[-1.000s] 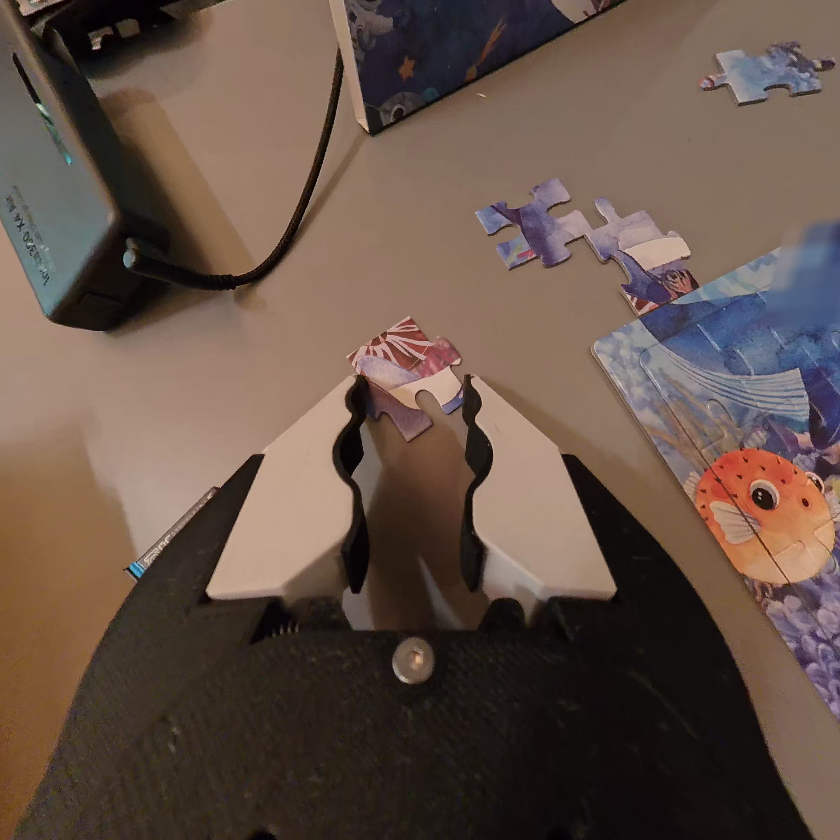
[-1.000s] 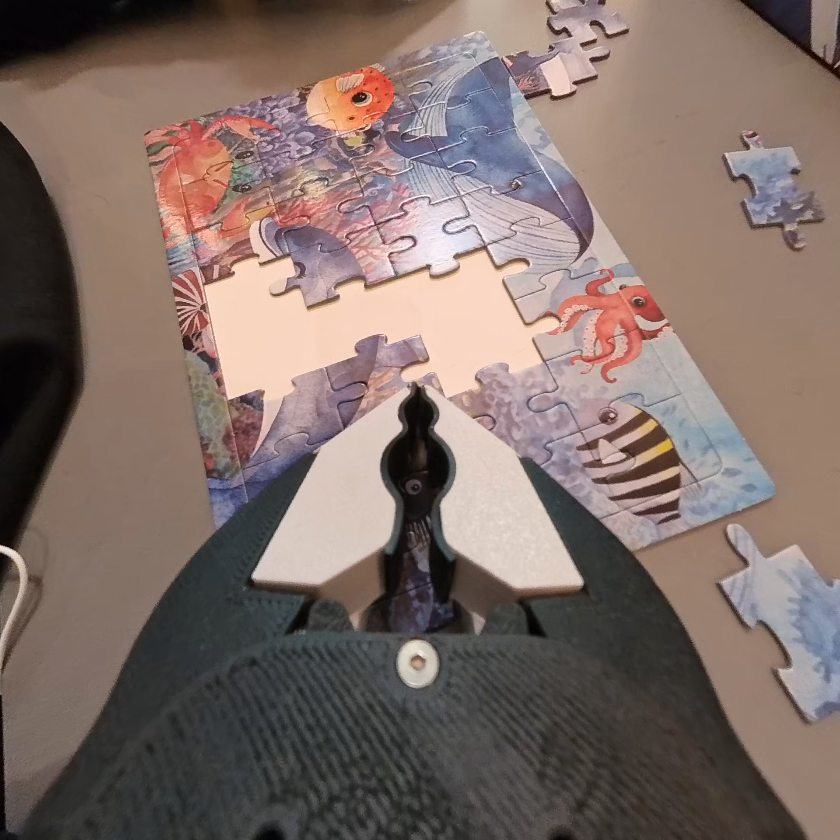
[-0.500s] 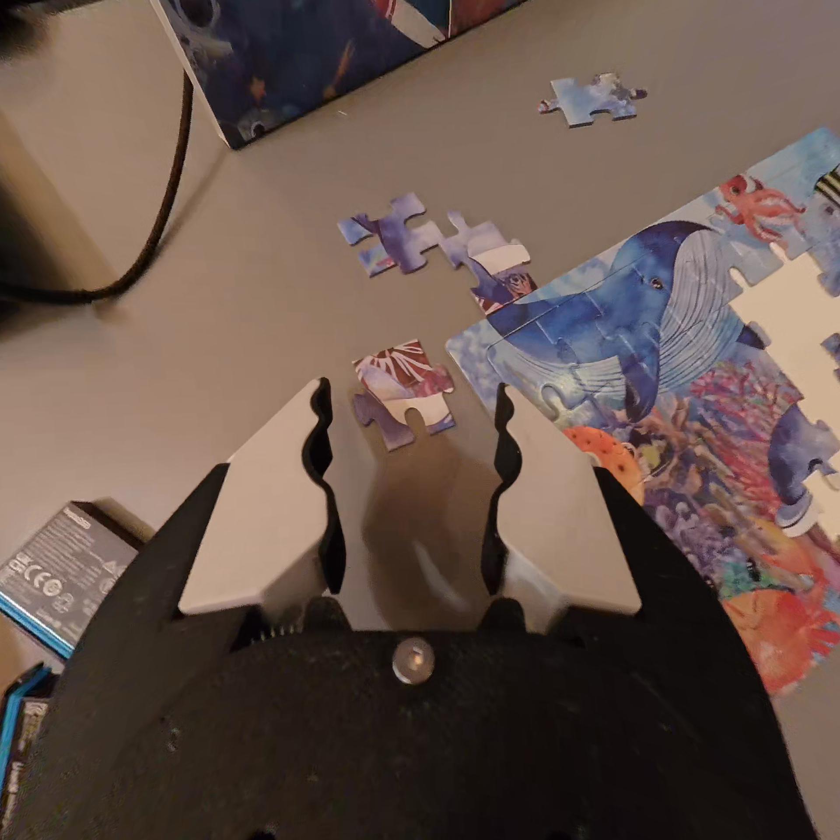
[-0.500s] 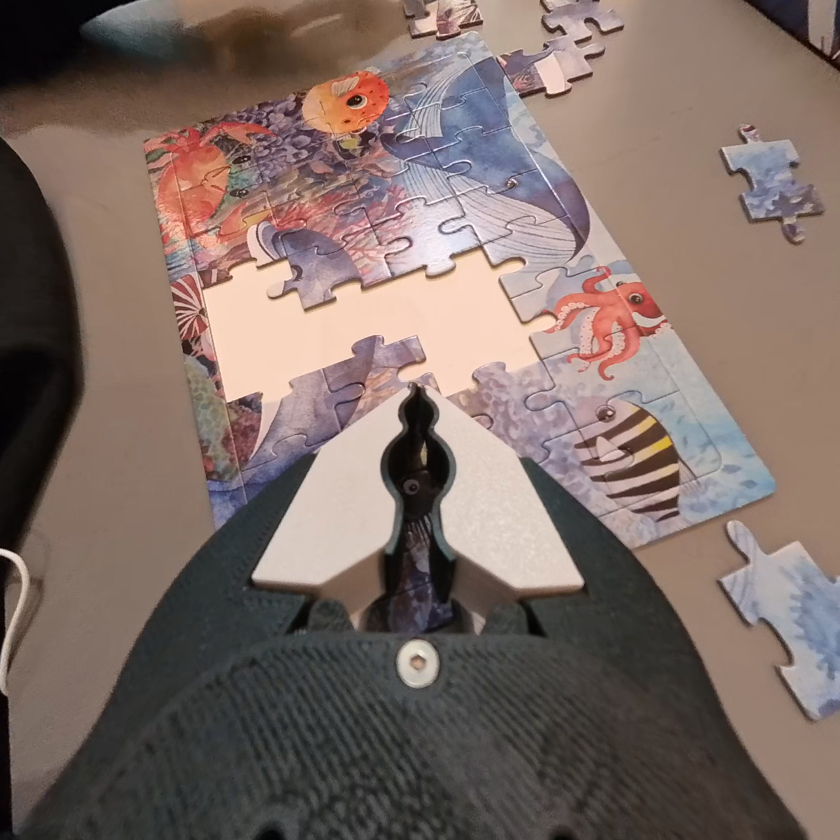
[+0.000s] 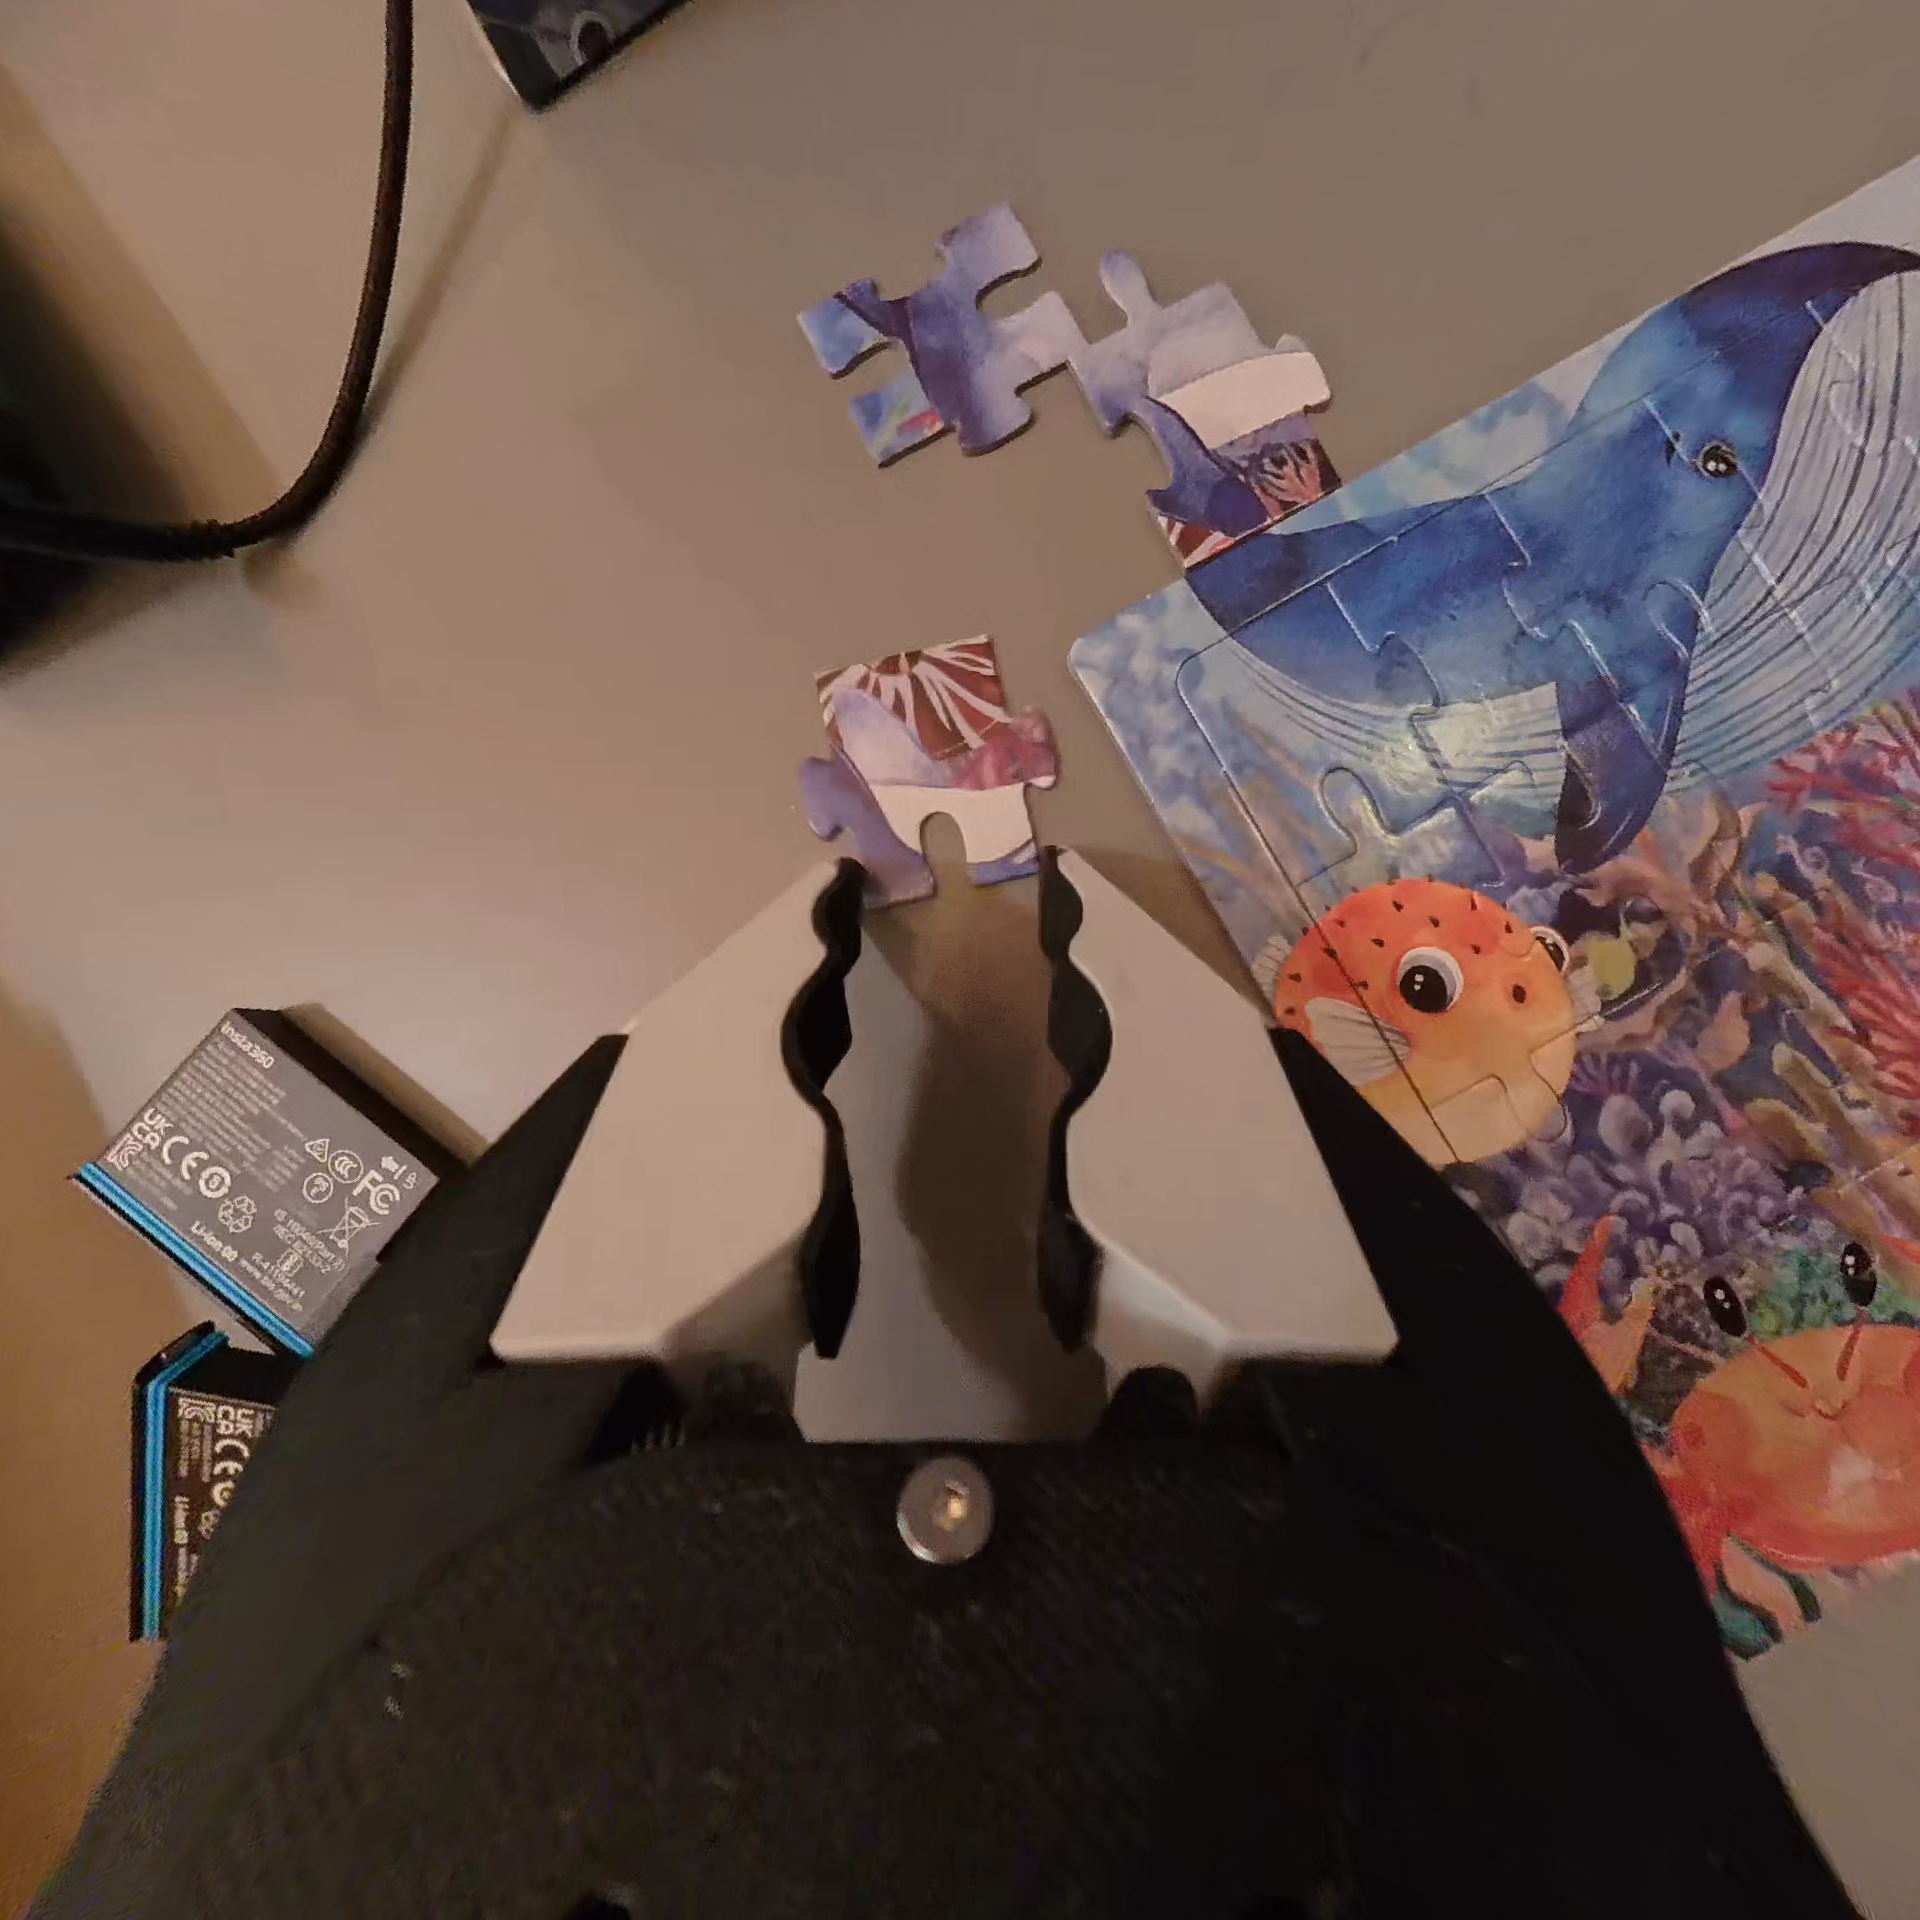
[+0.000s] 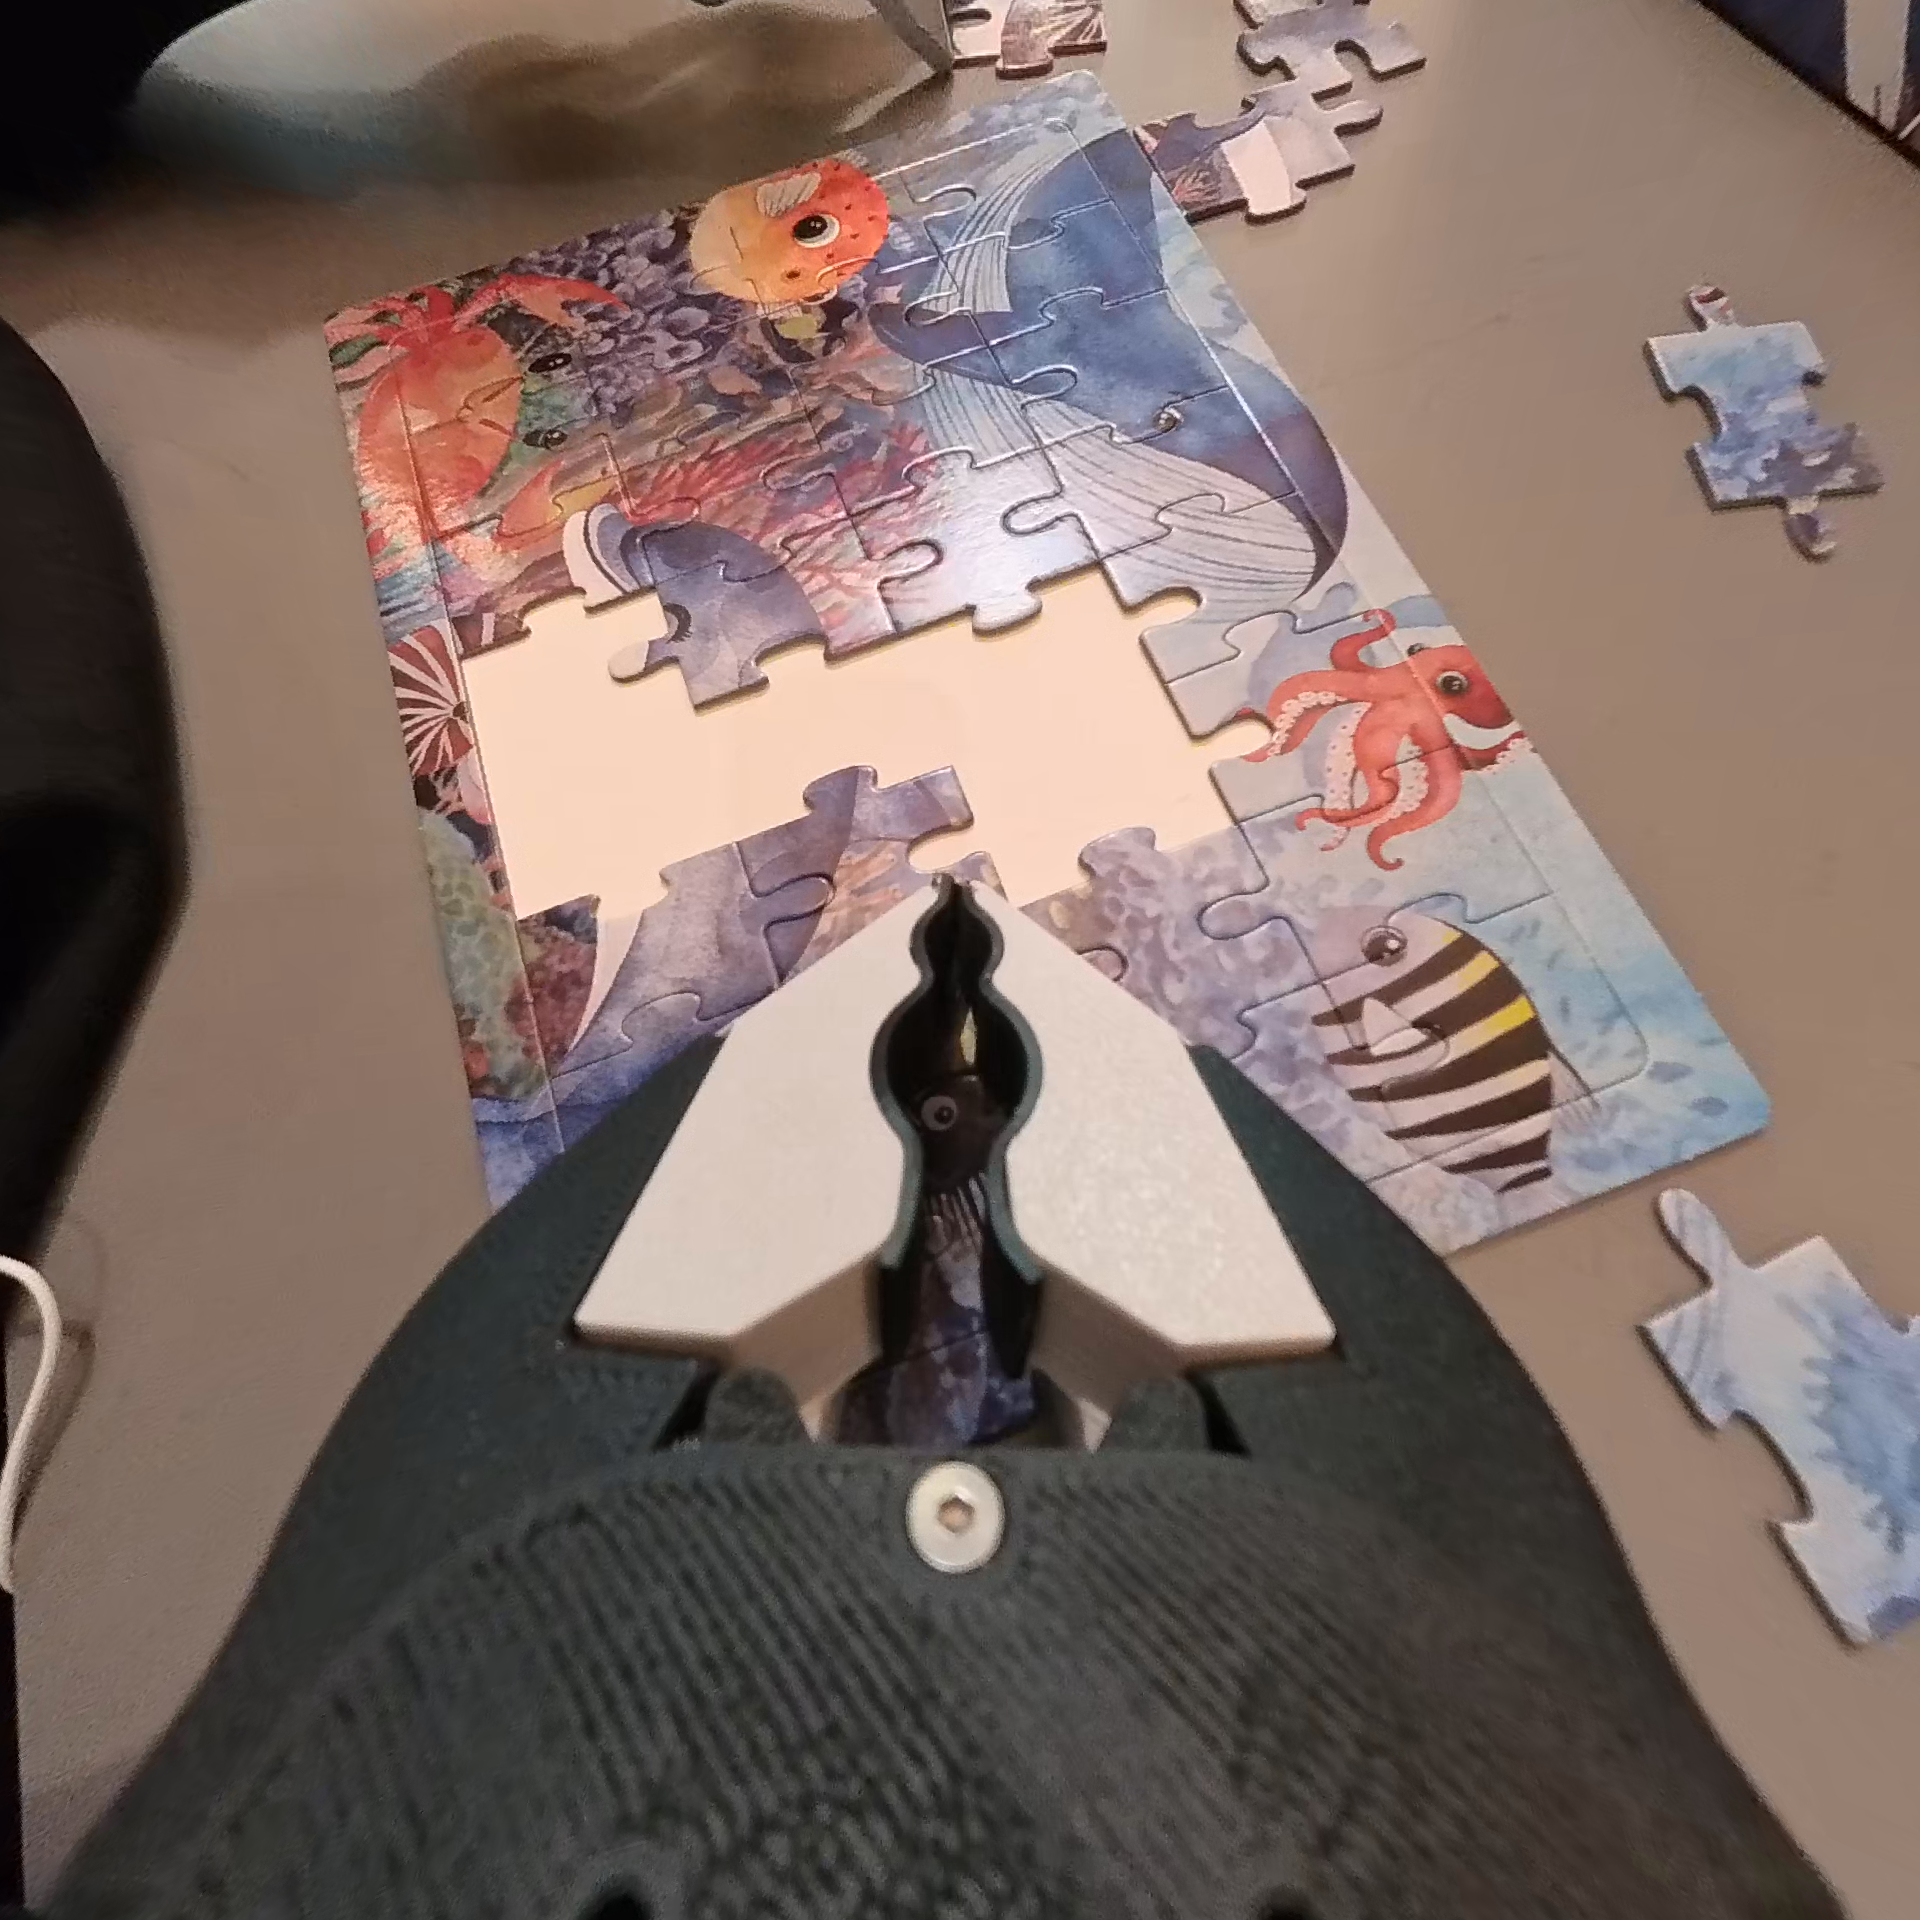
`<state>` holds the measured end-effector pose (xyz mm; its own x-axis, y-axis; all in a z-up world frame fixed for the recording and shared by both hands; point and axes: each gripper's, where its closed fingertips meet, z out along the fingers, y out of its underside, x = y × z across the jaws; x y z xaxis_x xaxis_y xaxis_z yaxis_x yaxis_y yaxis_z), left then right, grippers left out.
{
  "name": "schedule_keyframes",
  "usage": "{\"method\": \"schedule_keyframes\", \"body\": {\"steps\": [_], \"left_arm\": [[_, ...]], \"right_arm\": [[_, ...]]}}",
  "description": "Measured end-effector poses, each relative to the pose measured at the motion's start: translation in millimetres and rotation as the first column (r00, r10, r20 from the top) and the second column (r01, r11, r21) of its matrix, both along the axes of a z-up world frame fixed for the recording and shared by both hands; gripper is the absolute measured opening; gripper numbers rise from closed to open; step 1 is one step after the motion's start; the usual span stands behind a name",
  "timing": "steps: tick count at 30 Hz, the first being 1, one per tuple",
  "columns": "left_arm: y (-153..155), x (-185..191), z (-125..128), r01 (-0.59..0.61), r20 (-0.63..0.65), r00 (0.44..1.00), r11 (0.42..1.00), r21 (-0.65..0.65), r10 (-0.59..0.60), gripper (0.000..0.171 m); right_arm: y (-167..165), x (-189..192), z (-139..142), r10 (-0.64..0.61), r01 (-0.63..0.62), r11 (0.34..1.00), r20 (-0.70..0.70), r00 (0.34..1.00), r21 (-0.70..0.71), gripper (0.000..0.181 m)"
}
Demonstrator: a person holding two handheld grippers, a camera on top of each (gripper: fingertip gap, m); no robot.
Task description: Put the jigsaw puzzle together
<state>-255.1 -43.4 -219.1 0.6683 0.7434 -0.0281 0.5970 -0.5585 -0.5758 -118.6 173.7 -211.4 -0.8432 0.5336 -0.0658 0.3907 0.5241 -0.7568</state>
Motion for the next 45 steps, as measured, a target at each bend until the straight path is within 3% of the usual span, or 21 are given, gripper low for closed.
{"method": "schedule_keyframes", "body": {"steps": [10,18,22,25,29,32,36,37,38,39,45], "left_arm": [[-4.0,-4.8,12.9,0.026,-0.036,0.999,0.999,0.032,-0.025,0.032],[17.2,9.7,40.4,0.115,-0.024,0.993,0.968,0.224,-0.112,0.033],[47.1,35.1,60.6,0.203,0.034,0.970,0.878,0.434,-0.241,0.033],[71.9,58.0,77.6,0.250,0.062,0.935,0.769,0.588,-0.350,0.032],[102.8,93.2,90.6,0.271,0.117,0.853,0.623,0.734,-0.509,0.032],[119.0,116.0,92.3,0.264,0.156,0.783,0.550,0.792,-0.602,0.032],[133.5,138.5,84.7,0.234,0.215,0.698,0.501,0.833,-0.683,0.031],[135.3,144.5,85.4,0.223,0.225,0.668,0.478,0.850,-0.710,0.017],[136.8,147.0,86.2,0.205,0.232,0.654,0.463,0.862,-0.720,0.017],[137.4,147.5,85.8,0.194,0.236,0.649,0.457,0.868,-0.723,0.017],[131.6,134.1,80.6,0.169,0.242,0.688,0.475,0.863,-0.684,0.021]], "right_arm": [[-0.1,0.3,0.2,0.000,0.000,1.000,-0.001,1.000,0.000,0.000],[0.3,-0.1,0.4,-0.004,0.004,1.000,-0.004,1.000,0.001,0.000],[2.7,-7.1,4.8,-0.033,0.035,0.999,-0.084,0.996,0.023,0.000],[2.4,-22.4,27.0,-0.085,0.096,0.995,-0.294,0.952,0.023,0.034],[-24.3,-17.4,61.2,-0.049,0.032,0.999,-0.491,0.870,-0.043,0.040],[-50.4,-6.4,65.5,0.019,-0.058,0.997,-0.510,0.860,-0.060,0.040],[-62.8,-4.4,48.6,0.083,-0.072,0.997,-0.496,0.865,0.041,0.034],[-61.8,-5.3,45.8,0.088,-0.064,0.996,-0.502,0.861,0.065,0.028],[-61.7,-4.3,44.2,0.099,-0.070,0.995,-0.503,0.859,0.076,0.015],[-62.7,-1.4,43.7,0.115,-0.088,0.993,-0.498,0.859,0.077,0.000],[-63.4,0.9,47.2,0.110,-0.102,0.994,-0.487,0.866,0.043,0.000]]}}
